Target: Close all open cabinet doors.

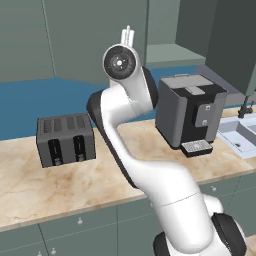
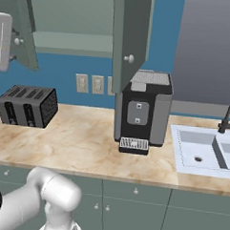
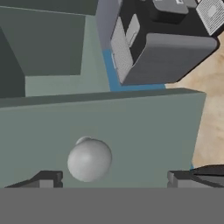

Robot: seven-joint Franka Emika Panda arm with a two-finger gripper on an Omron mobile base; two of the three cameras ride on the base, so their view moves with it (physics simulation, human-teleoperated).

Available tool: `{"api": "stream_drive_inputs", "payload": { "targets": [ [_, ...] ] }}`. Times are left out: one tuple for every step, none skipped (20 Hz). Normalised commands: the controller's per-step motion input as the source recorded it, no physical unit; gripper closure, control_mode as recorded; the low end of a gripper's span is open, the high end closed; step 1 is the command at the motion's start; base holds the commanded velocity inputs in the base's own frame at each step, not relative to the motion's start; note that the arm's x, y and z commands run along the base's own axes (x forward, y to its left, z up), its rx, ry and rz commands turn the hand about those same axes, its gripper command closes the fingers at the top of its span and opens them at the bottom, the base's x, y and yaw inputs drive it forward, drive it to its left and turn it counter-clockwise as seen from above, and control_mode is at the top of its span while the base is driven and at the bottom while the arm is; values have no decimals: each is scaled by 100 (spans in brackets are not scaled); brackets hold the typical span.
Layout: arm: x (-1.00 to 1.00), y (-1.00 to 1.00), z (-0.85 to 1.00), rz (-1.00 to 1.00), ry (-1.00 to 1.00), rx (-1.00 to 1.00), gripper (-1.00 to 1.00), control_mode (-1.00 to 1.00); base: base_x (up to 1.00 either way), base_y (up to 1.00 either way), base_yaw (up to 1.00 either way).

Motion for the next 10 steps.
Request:
{"api": "stream_drive_inputs", "payload": {
  "targets": [
    [54,-18,-1,-4,0,1,-100,-100,0,0,0],
    [45,-20,0,-4,0,1,-100,-100,0,0,0],
    [45,-22,0,-4,0,0,-100,-100,0,0,0],
    [46,-27,0,-5,0,0,-100,-100,0,0,0],
    [44,-28,0,-4,0,0,-100,-100,0,0,0],
    [50,-31,0,-4,0,0,-100,-100,0,0,0],
    [58,-32,-4,-3,2,0,-100,-100,0,0,0],
    [63,-31,-13,-2,10,0,-100,-100,0,0,0],
    [68,-29,-17,0,11,0,-100,-100,0,0,0],
    [70,-24,-27,0,9,0,-100,-100,0,0,0]
  ]
}}
